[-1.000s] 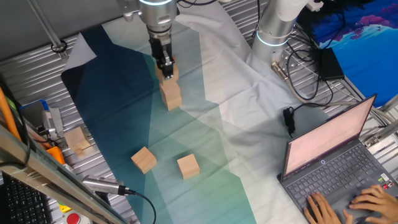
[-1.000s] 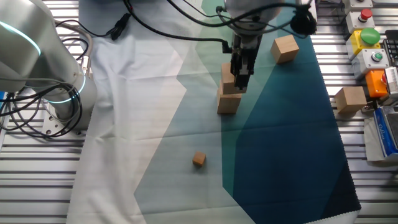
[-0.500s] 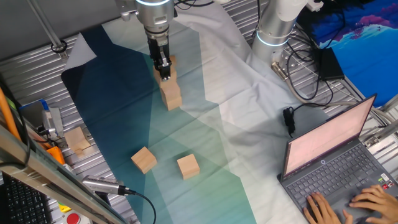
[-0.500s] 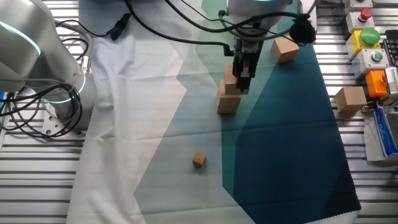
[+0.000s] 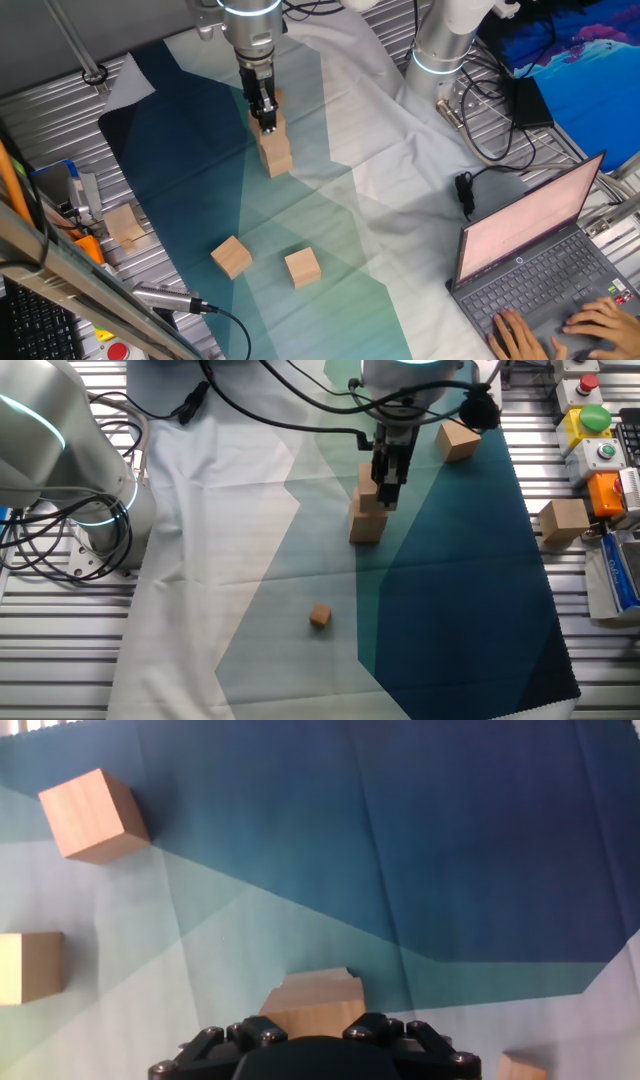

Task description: Stack the blocks in a vertical line of five

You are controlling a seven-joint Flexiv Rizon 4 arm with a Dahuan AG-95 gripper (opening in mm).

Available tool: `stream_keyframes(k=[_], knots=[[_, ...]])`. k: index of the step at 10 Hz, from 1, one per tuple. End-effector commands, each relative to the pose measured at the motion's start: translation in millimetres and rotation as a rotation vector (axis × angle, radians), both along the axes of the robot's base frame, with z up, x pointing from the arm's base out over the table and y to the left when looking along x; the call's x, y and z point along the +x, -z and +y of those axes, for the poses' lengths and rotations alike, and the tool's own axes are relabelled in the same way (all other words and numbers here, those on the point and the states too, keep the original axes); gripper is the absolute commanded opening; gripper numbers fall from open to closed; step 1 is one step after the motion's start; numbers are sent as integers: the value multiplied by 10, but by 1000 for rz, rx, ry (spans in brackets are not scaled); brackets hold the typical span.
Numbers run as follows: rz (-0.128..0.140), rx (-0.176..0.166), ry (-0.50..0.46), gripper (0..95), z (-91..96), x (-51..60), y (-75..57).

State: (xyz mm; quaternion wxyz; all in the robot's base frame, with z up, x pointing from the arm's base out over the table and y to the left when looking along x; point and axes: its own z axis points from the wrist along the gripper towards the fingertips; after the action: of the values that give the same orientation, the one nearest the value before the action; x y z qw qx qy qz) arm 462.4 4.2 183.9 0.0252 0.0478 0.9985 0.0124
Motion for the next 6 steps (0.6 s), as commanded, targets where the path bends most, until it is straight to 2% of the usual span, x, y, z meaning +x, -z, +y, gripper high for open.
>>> stream_keyframes(k=[1,6], knots=[[0,-1,3,0,1,14,19],[-5,2,2,0,-22,31,86]])
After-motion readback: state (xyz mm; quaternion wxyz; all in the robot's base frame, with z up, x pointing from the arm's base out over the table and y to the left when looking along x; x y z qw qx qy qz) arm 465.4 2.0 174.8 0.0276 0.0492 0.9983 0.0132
